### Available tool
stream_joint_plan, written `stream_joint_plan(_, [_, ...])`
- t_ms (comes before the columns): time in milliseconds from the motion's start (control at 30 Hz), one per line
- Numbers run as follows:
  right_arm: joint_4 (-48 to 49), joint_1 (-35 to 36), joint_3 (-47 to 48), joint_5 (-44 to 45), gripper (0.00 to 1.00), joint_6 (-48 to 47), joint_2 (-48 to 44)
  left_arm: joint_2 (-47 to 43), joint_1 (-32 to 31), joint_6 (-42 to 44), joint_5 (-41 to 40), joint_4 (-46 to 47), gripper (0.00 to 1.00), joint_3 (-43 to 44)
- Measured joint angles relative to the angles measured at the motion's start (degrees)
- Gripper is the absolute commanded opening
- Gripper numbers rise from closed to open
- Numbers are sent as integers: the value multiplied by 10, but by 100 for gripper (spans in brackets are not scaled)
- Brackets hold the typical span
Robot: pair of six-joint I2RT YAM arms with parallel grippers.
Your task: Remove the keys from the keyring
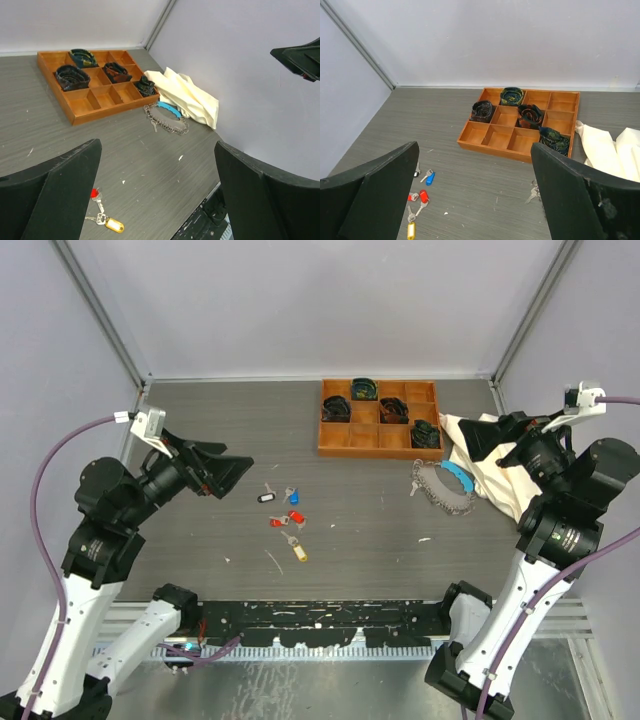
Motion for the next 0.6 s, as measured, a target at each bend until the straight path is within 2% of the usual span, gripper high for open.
stream_joint_plan(400, [33,-2,-44,-15,100,-1,-2,0,0,-14,16,16,98,-40])
stream_joint_plan(600, [56,-2,-98,-85,100,-63,8,11,0,-56,35,80,98,-100])
